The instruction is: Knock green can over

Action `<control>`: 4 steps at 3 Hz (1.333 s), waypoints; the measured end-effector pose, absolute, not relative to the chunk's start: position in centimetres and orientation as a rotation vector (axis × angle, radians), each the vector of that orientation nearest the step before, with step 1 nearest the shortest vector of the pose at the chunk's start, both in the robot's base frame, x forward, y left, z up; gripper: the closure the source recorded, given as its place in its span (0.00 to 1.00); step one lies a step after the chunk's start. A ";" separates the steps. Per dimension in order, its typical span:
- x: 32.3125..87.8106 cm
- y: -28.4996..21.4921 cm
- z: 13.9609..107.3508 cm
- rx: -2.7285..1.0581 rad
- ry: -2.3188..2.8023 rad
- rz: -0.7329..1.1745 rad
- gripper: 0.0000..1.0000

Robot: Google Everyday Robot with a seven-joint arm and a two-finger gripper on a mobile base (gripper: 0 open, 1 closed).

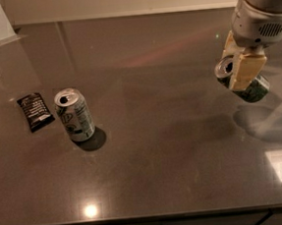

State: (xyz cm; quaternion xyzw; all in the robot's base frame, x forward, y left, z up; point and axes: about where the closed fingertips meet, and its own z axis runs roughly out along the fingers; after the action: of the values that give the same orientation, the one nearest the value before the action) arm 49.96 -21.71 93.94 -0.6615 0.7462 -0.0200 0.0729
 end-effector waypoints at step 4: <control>50.3 -26.4 88.1 -2.226 2.394 -0.432 0.37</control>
Offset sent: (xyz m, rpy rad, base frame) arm -0.0105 -0.0615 -0.0534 -0.3996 0.1572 -0.0089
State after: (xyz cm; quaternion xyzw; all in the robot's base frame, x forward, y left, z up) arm 50.27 -26.41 88.07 -0.6729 0.7239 -0.1307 -0.0780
